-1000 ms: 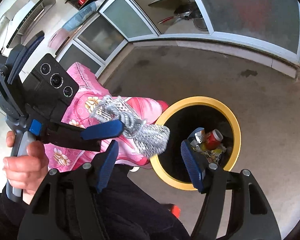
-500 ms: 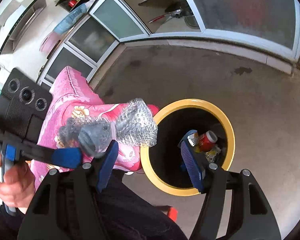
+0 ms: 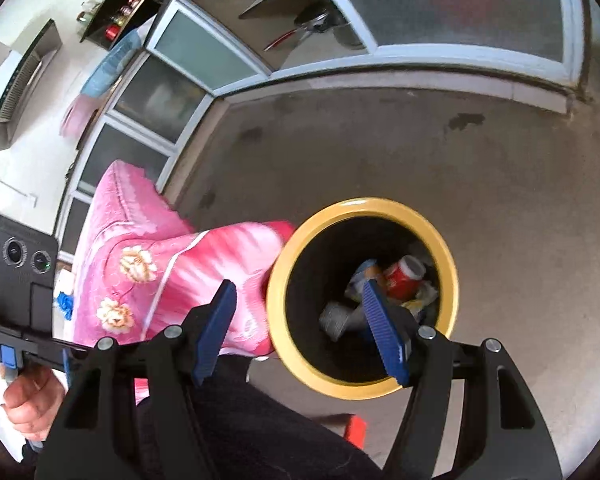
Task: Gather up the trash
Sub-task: 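Move both open tools back over the table toward the orange peel and blue glove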
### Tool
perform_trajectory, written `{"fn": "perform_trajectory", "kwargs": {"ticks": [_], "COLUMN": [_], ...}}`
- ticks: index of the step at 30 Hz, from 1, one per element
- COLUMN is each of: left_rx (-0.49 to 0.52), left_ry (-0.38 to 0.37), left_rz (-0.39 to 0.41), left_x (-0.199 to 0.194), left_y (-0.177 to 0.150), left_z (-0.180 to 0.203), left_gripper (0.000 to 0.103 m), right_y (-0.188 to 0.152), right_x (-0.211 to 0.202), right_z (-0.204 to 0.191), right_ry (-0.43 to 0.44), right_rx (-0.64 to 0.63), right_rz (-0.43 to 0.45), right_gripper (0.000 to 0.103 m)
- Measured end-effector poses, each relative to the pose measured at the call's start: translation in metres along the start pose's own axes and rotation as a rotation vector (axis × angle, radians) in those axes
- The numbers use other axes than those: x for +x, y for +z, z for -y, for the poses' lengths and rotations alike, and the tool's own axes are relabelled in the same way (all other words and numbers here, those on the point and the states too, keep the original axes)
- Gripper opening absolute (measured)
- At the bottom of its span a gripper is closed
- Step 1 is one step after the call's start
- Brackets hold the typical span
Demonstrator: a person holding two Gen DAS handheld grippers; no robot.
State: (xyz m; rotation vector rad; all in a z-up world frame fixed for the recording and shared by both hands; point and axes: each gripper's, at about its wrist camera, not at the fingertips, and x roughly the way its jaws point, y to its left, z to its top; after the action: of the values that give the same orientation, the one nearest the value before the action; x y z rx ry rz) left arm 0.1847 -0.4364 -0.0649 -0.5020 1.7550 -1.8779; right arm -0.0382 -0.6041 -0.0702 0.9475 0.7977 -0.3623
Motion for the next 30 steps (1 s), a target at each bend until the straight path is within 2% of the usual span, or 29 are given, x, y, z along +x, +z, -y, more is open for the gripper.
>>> {"fn": "perform_trajectory", "kwargs": {"ticks": [4,6,7,9,10,12,15,16,17,19,22,24,26,30], "left_rx": [0.084,0.149,0.202,0.279,0.309,0.380,0.403,0.397,0.384,0.264,0.084,-0.009,-0.051,-0.069], "left_ry": [0.046,0.170,0.280,0.455,0.533,0.767,1.134,1.229,1.282,1.522,1.723,1.771,1.794,1.772], "left_rz": [0.069,0.196,0.293,0.414,0.459,0.568,0.692,0.734,0.755,0.810,0.856,0.852,0.847,0.816], "left_x": [-0.024,-0.052,-0.074,-0.107,-0.120,-0.153,-0.200,-0.216,-0.226,-0.260,-0.301,-0.323,-0.336,-0.353], "left_y": [-0.019,-0.043,-0.064,-0.101,-0.116,-0.161,-0.224,-0.245,-0.255,-0.285,-0.309,-0.320,-0.325,-0.319], "left_z": [0.031,0.059,0.078,0.103,0.112,0.134,0.150,0.153,0.154,0.148,0.133,0.121,0.111,0.100], "left_gripper": [0.095,0.095,0.095,0.095,0.095,0.095,0.095,0.095,0.095,0.095,0.095,0.095,0.095,0.095], "right_y": [-0.004,-0.007,-0.009,-0.014,-0.016,-0.019,-0.024,-0.026,-0.028,-0.030,-0.038,-0.046,-0.055,-0.075], "right_x": [-0.023,-0.036,-0.042,-0.050,-0.052,-0.052,-0.044,-0.038,-0.032,-0.013,0.022,0.043,0.070,0.117], "right_z": [-0.008,-0.024,-0.037,-0.060,-0.076,-0.105,-0.159,-0.186,-0.206,-0.253,-0.326,-0.367,-0.413,-0.486], "right_ry": [-0.068,-0.124,-0.136,-0.128,-0.097,-0.021,0.071,0.096,0.117,0.173,0.238,0.245,0.269,0.230], "right_rx": [-0.082,-0.184,-0.249,-0.346,-0.394,-0.464,-0.573,-0.629,-0.669,-0.751,-0.858,-0.928,-0.980,-1.098], "right_rz": [0.069,0.132,0.163,0.201,0.207,0.186,0.167,0.161,0.148,0.096,0.018,-0.023,-0.087,-0.147], "right_gripper": [0.063,0.070,0.071,0.076,0.076,0.077,0.079,0.079,0.079,0.081,0.085,0.085,0.086,0.086]}}
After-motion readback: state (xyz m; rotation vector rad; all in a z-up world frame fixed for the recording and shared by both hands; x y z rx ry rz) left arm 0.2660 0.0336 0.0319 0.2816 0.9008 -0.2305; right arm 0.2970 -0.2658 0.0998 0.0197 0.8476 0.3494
